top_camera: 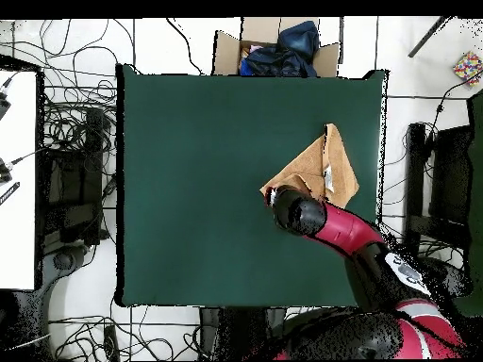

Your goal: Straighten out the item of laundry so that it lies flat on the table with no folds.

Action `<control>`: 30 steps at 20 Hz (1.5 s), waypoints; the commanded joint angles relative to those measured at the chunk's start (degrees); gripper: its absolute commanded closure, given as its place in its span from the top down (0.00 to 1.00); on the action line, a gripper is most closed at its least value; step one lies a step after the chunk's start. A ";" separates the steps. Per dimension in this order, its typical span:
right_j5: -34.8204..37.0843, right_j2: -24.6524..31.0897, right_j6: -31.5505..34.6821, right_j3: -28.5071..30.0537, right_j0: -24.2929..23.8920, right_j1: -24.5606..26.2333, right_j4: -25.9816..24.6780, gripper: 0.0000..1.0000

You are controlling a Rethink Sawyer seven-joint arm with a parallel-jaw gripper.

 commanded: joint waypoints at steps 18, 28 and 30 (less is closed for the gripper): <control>-4.95 6.18 10.99 -1.44 1.66 5.60 2.56 1.00; -6.27 5.97 10.46 -2.69 1.20 7.99 1.94 1.00; -6.85 5.90 10.34 -3.08 1.08 8.57 1.69 1.00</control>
